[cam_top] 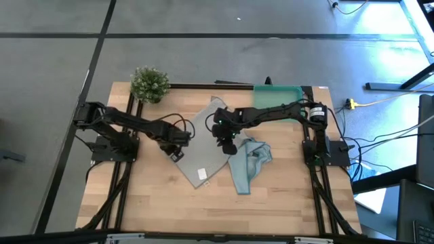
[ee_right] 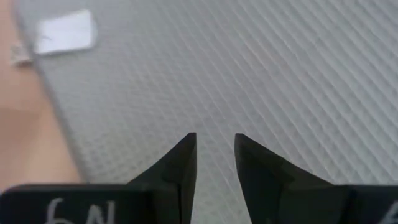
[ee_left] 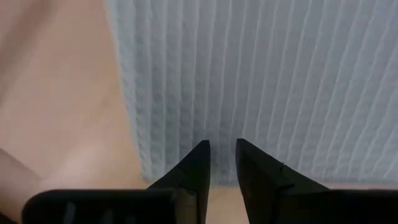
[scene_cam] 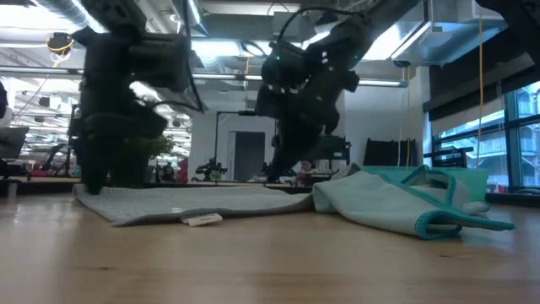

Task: Roll microfiber towels into tight, uniform cylinder then place into a basket
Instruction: Roll the grey microfiber towel

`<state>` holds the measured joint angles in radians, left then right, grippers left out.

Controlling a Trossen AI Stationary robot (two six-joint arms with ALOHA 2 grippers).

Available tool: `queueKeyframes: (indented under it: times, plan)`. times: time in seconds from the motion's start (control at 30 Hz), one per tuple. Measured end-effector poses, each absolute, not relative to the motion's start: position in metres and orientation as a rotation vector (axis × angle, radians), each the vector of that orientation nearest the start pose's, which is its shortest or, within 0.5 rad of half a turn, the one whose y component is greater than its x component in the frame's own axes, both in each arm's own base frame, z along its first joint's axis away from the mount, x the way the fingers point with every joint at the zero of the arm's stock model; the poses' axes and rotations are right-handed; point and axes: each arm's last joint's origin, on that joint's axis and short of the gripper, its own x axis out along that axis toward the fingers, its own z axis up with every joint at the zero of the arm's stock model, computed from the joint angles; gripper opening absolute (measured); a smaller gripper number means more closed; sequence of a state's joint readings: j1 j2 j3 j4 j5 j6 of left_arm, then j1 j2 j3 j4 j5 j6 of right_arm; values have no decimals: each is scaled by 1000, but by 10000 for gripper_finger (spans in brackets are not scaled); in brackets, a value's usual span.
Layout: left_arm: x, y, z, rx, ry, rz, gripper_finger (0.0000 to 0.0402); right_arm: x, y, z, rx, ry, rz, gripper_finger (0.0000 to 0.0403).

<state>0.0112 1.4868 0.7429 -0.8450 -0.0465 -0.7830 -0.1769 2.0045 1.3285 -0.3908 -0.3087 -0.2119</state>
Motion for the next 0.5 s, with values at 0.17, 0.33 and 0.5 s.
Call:
queueKeyframes:
  times: [0.17,0.33,0.5]
  plan:
    - [210,-10,141,-601,1548,574,71,391,-72,140,84,1062,145,110]
    - [208,-30,139,-668,1580,502,71,383,-82,130,99,1089,72,110]
    - [218,-54,140,-773,1511,359,71,379,-95,127,104,1068,30,110]
